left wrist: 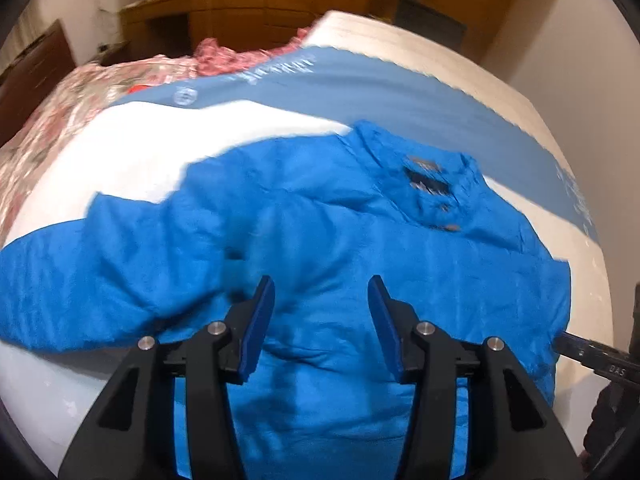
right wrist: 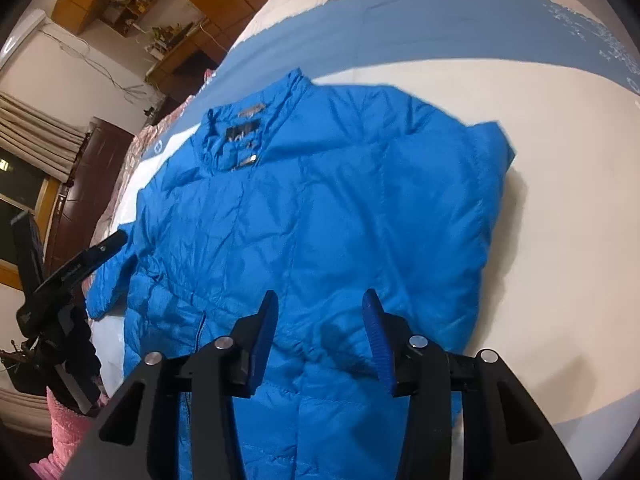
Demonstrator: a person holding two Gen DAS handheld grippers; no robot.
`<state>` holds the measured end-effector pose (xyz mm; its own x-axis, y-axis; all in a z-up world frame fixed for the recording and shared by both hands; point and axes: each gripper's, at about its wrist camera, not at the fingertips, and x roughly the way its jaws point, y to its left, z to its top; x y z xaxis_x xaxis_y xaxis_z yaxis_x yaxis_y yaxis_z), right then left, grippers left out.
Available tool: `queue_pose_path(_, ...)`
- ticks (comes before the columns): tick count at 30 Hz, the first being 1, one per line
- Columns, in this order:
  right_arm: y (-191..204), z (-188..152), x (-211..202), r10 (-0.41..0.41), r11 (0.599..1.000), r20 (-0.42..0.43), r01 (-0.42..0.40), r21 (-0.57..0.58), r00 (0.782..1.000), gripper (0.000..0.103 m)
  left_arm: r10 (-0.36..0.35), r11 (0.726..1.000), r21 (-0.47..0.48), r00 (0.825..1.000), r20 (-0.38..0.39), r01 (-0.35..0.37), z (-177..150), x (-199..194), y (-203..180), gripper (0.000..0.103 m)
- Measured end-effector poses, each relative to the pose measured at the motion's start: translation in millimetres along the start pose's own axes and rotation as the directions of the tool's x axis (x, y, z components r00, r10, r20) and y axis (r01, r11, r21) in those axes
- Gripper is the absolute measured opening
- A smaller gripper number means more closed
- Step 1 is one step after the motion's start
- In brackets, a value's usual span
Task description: Fold large clothes
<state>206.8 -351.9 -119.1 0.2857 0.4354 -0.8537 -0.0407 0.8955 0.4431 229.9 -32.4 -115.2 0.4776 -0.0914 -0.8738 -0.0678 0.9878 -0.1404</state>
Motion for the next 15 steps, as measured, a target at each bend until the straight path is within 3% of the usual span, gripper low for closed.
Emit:
queue_pose_path(4, -2.9, -5.6, 28.0, -0.061, 0.998, -0.057, 0.062, 0.024, 0.997, 0.044, 0.041, 0.999, 0.008, 0.993, -0.106, -0.041, -10.8, 45.8, 5.4, 0.047)
queue_pose_path(6, -7.6, -8.8, 38.8, -0.062, 0.998, -0.058, 0.063, 0.027, 0.996, 0.044, 0.021, 1.000, -0.003, 0.990, -0.139, -0.022, -17.8, 63.6, 11.7, 0.047)
queue_pose_path(8, -7.7, -12.1, 42.8, -0.074, 0.997, -0.037, 0.074, 0.003, 0.997, 0.045, 0.016, 1.000, 0.012, 0.994, -0.109, -0.014, -21.6, 63.5, 11.6, 0.047)
queue_pose_path(12, -2.4, -11.3, 43.9, -0.107, 0.994, -0.048, 0.107, -0.010, 0.993, 0.047, -0.001, 1.000, -0.004, 0.992, -0.129, 0.001, -19.1, 57.8, 10.9, 0.047)
queue_pose_path(15, 3.1, -11.2, 25.4, -0.089, 0.996, -0.041, 0.090, 0.021, 0.995, 0.048, -0.038, 0.998, -0.044, 0.994, -0.102, 0.034, -13.5, 31.2, 29.2, 0.048)
